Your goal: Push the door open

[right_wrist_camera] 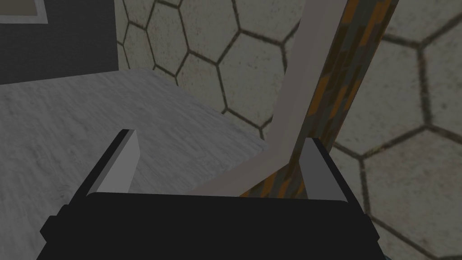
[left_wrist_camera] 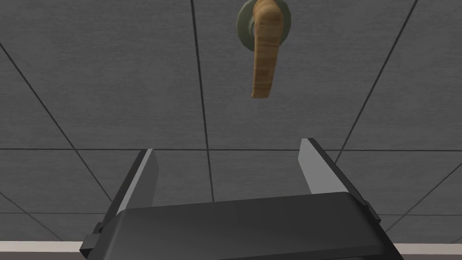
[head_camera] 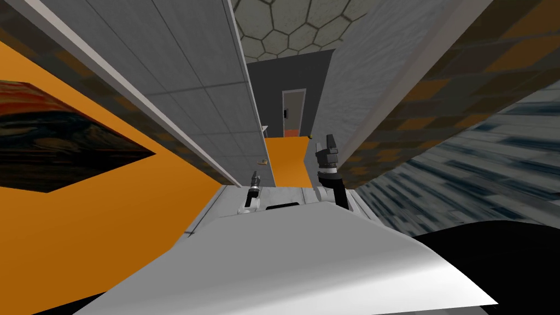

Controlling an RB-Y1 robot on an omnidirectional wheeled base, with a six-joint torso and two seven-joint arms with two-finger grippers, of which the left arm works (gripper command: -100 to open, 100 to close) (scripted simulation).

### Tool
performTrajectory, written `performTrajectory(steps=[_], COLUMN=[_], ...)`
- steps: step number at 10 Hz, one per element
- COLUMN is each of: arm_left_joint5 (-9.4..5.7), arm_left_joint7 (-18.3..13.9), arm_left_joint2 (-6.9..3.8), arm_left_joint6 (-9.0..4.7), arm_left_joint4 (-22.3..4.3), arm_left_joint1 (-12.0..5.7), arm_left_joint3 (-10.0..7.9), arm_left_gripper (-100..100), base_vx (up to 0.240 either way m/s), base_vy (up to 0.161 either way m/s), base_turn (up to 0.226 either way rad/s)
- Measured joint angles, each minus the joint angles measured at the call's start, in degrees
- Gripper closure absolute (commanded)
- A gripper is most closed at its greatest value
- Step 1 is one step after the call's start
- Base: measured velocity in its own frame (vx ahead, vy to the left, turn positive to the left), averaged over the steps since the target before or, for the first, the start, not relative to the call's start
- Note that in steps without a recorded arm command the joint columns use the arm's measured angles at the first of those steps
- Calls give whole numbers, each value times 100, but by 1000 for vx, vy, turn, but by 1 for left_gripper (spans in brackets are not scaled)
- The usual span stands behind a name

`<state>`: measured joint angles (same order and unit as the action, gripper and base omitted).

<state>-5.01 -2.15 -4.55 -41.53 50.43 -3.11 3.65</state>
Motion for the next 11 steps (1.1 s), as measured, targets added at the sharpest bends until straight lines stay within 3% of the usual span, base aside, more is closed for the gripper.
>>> performTrajectory(steps=[9, 11], arm_left_joint5=[13, 17], arm_left_joint7=[69, 80], arm_left_joint2=[39, 48], arm_left_joint6=[-272, -288], arm_left_joint4=[-1049, -1124], arm_left_joint1=[-403, -428], arm_left_joint3=[75, 86], arm_left_gripper=[-100, -100], base_vx=[27, 59], base_vy=[76, 14], base_turn=[-104, -19])
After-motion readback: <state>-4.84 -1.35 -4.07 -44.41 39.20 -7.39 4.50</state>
